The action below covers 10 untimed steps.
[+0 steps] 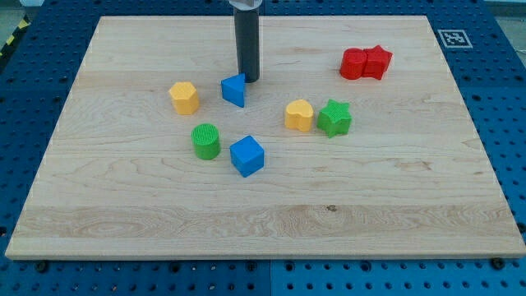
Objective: Push the blue triangle to the top left of the cube
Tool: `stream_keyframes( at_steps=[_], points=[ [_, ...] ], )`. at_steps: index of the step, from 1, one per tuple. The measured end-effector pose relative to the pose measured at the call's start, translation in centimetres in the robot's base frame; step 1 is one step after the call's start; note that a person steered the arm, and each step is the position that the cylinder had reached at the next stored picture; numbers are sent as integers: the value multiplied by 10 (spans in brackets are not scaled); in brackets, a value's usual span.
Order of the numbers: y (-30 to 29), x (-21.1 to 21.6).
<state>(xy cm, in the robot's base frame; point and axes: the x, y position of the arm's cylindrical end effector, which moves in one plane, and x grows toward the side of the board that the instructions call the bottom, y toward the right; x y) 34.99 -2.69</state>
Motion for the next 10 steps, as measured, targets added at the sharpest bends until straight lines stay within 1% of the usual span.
stream_keyframes(
  at_steps=[3, 5, 6, 7, 10],
  points=[
    [-3, 33],
    [-45, 33],
    [-50, 33],
    [-47, 41],
    [-14, 80]
  ],
)
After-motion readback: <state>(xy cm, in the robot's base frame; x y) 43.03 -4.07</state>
